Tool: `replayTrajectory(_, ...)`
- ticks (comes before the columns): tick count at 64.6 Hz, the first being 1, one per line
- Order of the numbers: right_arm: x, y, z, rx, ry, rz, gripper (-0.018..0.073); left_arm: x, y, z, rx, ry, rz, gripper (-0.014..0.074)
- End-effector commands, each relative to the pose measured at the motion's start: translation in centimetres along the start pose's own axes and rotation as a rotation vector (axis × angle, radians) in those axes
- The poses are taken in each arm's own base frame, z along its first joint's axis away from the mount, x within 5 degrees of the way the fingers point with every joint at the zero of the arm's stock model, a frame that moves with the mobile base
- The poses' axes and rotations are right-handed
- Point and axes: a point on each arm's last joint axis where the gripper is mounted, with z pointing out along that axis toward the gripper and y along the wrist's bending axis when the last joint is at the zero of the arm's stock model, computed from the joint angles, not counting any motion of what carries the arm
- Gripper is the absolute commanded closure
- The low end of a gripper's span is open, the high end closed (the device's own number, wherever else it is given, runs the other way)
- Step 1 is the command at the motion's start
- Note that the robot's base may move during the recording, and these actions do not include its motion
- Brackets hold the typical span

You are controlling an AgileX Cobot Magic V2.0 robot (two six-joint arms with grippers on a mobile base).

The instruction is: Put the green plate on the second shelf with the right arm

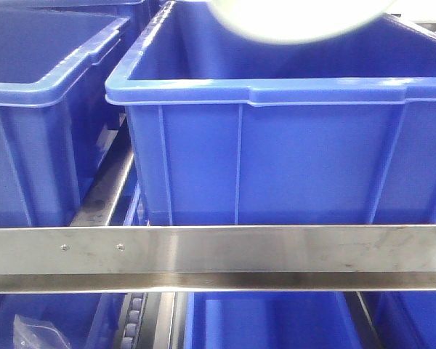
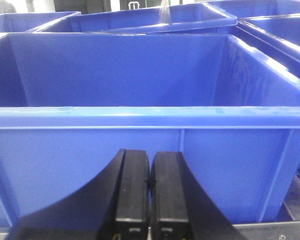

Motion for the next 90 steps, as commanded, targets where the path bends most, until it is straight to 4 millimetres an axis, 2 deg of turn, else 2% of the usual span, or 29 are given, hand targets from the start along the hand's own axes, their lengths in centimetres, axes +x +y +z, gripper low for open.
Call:
replayTrajectory(1,-2.6,0.3,0.0,-0.011,-0.177,0.052,0.0496,0.6,-0.1,0.0,-0.001,-0.057,-0.003,0.0466)
replayTrajectory(8,-2.2,0.1,0.9,0.001,-0.189,0.090,0.0419,0.6,-0.1,0.0,-0.001,-0.057,-0.003,0.0466)
replayTrajectory(18,-1.6,-0.3,1.6,0.021,-0.174,0.168,0.0132,0.6,-0.1,0.0,-0.001,-0.057,-0.003,0.0466)
replayTrajectory(22,-1.4,-0.3,1.8,0.026,-0.171,0.185,0.0055,0.6,-0.1,0.0,-0.001,-0.057,-0.003,0.0466)
replayTrajectory(35,-1.5,-0.3,1.7,0.025,-0.167,0.187,0.0036,0.6,-0.1,0.0,-0.001,-0.057,-0.003,0.0466)
replayTrajectory(44,-1.9,0.0,0.7,0.012,-0.134,0.188,0.0040,0.6,-0.1,0.0,-0.001,-0.057,-0.003,0.0466)
replayTrajectory(49,-2.5,0.3,-0.7,-0.006,-0.115,0.190,0.0048,0.6,-0.1,0.0,-0.001,-0.057,-0.003,0.0466)
replayTrajectory(52,-3.1,0.5,-1.8,-0.018,-0.116,0.188,0.0092,0.6,-0.1,0.0,-0.001,-0.057,-0.003,0.0466)
replayTrajectory(56,-3.9,0.8,-3.1,-0.033,-0.125,0.166,0.0202,0.6,-0.1,0.0,-0.001,-0.057,-0.003,0.0466)
replayTrajectory(64,-5.7,1.4,-6.9,-0.064,-0.165,0.063,0.0529,0.6,-0.1,0.0,-0.001,-0.057,-0.003,0.0466)
replayTrajectory(67,-6.2,1.6,-8.3,-0.072,-0.179,0.026,0.0489,0.6,-0.1,0.0,-0.001,-0.057,-0.003,0.0466)
replayTrajectory(77,-7.5,1.9,-13.3,-0.089,-0.226,-0.081,0.0509,0.6,-0.1,0.0,-0.001,-0.057,-0.003,0.0466)
replayTrajectory(90,-7.4,2.2,-19.8,-0.125,-0.193,-0.097,0.0509,0.6,-0.1,0.0,-0.001,-0.057,-0.003,0.0466)
